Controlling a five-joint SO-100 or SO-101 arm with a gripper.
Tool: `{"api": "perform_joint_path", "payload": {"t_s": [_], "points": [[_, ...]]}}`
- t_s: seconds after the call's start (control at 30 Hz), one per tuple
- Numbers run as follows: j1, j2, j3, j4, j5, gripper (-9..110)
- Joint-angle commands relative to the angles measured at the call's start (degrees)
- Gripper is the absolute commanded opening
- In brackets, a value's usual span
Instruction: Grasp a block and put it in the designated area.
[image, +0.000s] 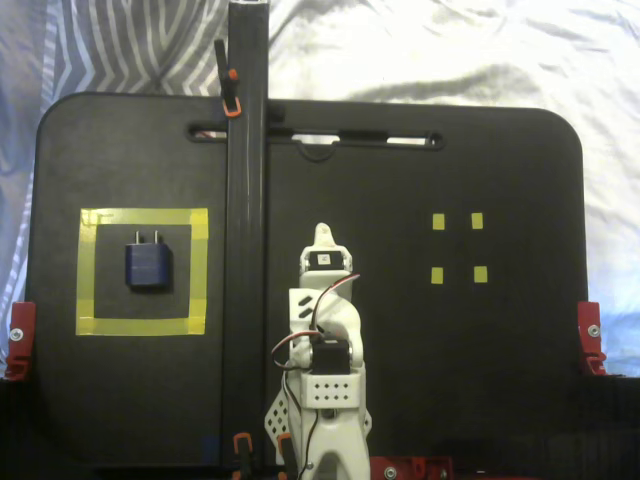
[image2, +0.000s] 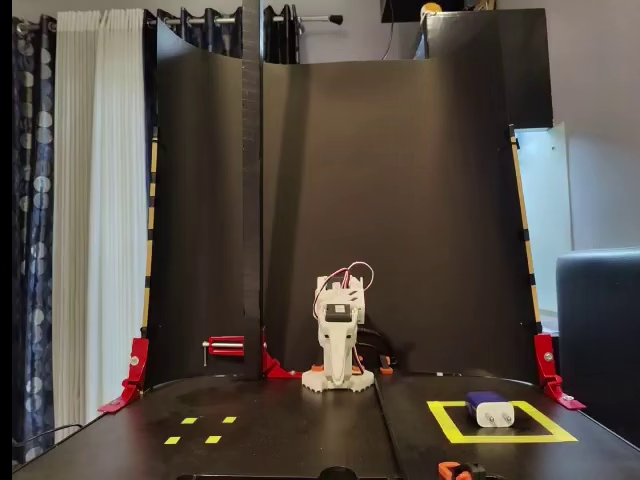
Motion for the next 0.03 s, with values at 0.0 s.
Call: {"api": "perform_joint_path", "payload": {"t_s": [0.0], "points": [[0.2,0.4,0.4,0.2,0.0,0]]}}
